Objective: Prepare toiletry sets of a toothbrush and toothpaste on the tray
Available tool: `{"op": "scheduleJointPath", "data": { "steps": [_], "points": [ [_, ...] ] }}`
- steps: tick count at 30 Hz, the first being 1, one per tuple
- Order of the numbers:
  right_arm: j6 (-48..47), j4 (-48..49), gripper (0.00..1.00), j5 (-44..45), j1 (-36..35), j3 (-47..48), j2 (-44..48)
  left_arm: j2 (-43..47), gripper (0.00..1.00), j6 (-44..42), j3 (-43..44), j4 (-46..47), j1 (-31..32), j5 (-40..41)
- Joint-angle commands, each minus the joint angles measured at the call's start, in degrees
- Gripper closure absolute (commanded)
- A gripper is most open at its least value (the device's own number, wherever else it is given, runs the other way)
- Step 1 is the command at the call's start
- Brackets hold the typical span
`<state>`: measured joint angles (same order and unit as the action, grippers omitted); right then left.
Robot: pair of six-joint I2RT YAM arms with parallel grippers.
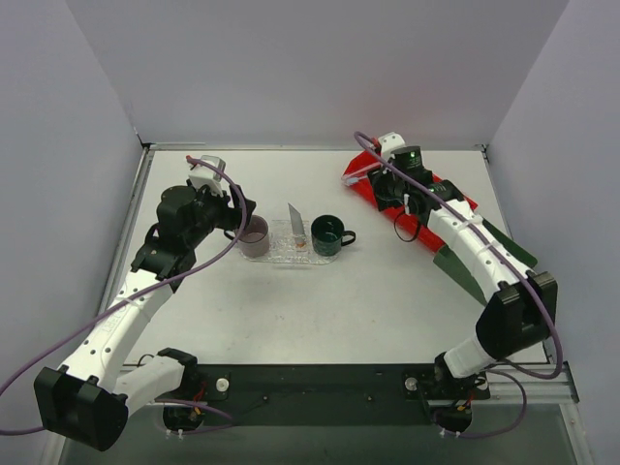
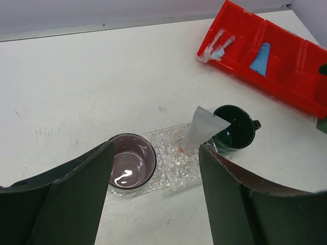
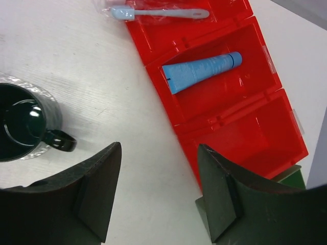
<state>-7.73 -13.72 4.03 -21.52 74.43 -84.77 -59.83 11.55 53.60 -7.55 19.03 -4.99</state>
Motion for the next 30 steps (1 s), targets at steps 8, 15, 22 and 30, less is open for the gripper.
{"op": "scheduleJointPath", "data": {
  "steps": [8,15,22,30],
  "points": [
    [-11.7,-5.7,0.51,15.6,-2.9,10.2,-18.9,0.8,0.23,0.1,0.8,1.3,-0.2,-0.5],
    [-16.0,-5.5,0.53,19.0,-2.9,15.6,-28.2,0.9,0.23,0.0,0.9,1.3,-0.3,-0.4],
    [-19.1,-1.9,0.55,22.2,-2.4,17.4,-33.3,0.9,0.23,0.1,0.9,1.2,-0.3,-0.5],
    [-21.6,1.4,0.58,24.4,-2.3,17.9,-37.2,0.7,0.23,0.1,0.8,1.3,-0.3,-0.5]
  ]
}}
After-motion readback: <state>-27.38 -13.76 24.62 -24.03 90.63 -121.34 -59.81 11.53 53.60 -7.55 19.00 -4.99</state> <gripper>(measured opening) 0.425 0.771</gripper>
